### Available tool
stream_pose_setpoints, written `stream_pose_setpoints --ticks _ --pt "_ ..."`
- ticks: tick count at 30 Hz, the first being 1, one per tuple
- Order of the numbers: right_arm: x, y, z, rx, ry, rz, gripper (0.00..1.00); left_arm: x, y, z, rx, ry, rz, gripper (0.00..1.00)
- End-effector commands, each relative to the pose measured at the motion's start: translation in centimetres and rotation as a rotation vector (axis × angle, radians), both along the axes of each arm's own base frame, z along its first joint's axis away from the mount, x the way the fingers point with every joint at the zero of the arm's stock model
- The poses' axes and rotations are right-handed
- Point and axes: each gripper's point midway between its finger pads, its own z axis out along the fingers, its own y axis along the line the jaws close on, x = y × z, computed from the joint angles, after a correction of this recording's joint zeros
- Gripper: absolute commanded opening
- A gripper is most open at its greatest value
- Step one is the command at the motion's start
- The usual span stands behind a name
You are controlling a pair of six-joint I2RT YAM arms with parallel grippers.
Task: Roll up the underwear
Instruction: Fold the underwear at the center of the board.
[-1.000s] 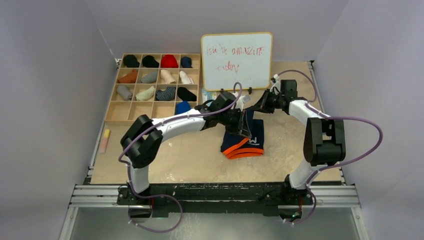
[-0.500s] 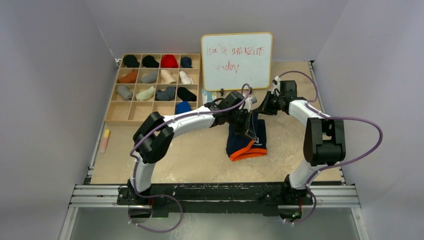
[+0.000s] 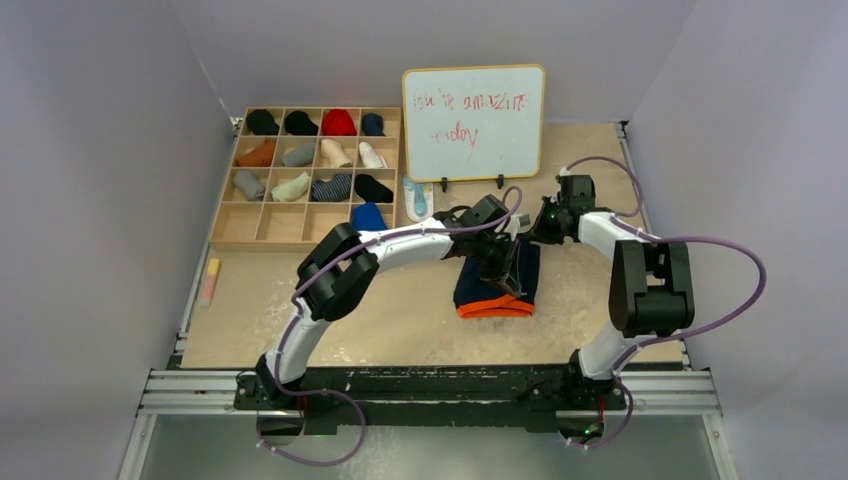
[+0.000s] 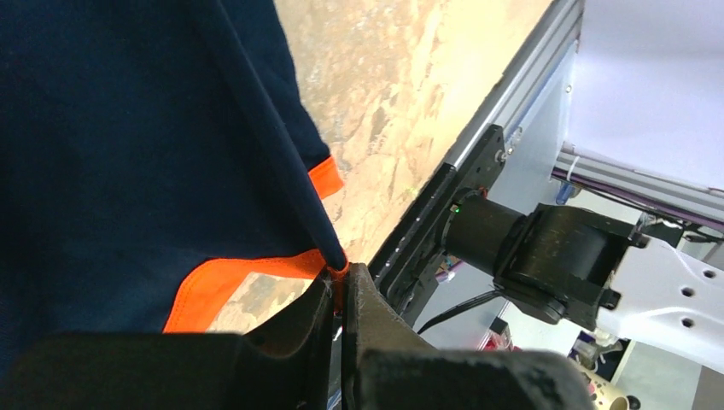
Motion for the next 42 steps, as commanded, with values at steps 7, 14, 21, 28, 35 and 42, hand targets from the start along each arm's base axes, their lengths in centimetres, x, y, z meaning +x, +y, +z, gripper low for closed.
stream_pose_setpoints --ticks 7,14,21,28,35,42 --pt "1.7 -3.2 1.2 -0.105 -0.081 -0.156 0.0 -2.5 -2.2 2.3 -0.143 0.056 -0.119 0.0" --pt "0.5 -4.3 1.7 -0.136 -0.088 -0.232 0.0 -2.8 -3.0 2.5 -0.187 0.083 -0.134 0.0" --pt "-1.7 -7.6 1.5 -0.173 -0.088 -0.434 0.04 -4.3 -3.7 2.0 -0.25 0.125 -0.162 0.06" --pt "-4.9 -9.0 1.0 -0.155 -0.023 -0.574 0.11 -5.6 -3.6 2.4 -0.319 0.158 -0.193 0.14" --pt "-7.0 -9.6 3.2 -0.159 -0.037 -0.641 0.73 -5.0 -0.9 4.5 -0.325 0.046 -0.13 0.26" --pt "-9.2 -7.5 3.3 -0.103 0.063 -0.555 0.84 1.1 6.6 2.5 -0.081 -0.158 0.07 0.44"
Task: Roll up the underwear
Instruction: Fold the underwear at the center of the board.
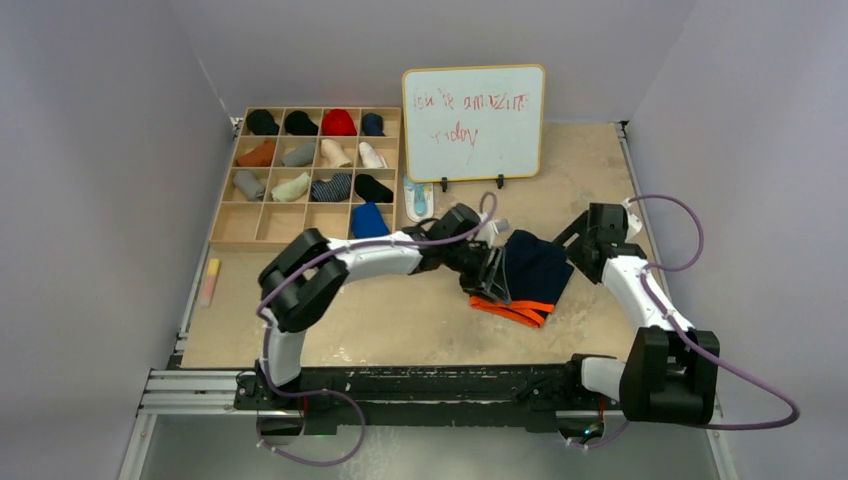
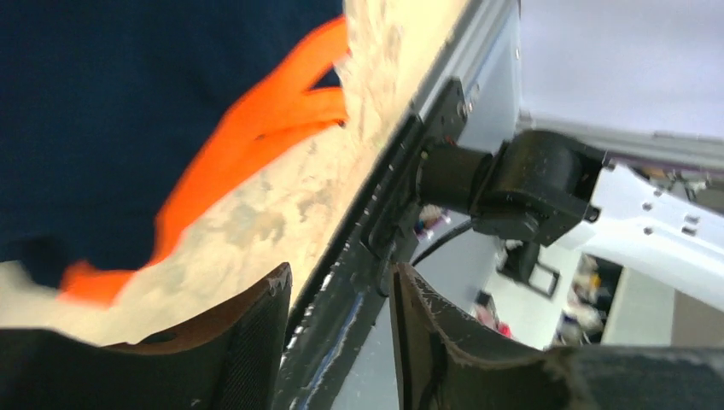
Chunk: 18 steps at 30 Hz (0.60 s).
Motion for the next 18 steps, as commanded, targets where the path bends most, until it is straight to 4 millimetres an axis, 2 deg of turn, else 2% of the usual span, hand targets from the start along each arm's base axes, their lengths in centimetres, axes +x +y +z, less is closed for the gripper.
stream_pose_setpoints --ticks 1,3,6,9,11,18 --pt "-2.2 1.7 -0.8 0.088 0.108 0.04 0.84 5.6 5.1 0.6 0.114 -0.21 0.149 0.46" --pt "-2.9 2.8 -1.6 0.142 0.135 0.074 0.83 6.7 6.9 -0.6 0.175 -0.235 0.187 0.48" --pt "-4.1 3.6 -2.7 0.177 0.161 0.09 0.83 7.2 7.9 -1.6 0.189 -0.249 0.193 0.54" --pt "-4.4 3.5 -3.2 0.163 0.159 0.111 0.83 7.0 7.5 -2.5 0.18 -0.236 0.159 0.58" --pt "-4.7 4.1 -3.7 0.189 0.167 0.143 0.83 7.0 7.3 -3.0 0.175 -0.23 0.156 0.58" --pt "-5.0 5.7 -4.9 0.26 0.192 0.215 0.8 6.7 6.4 -3.8 0.145 -0.196 0.13 0.55"
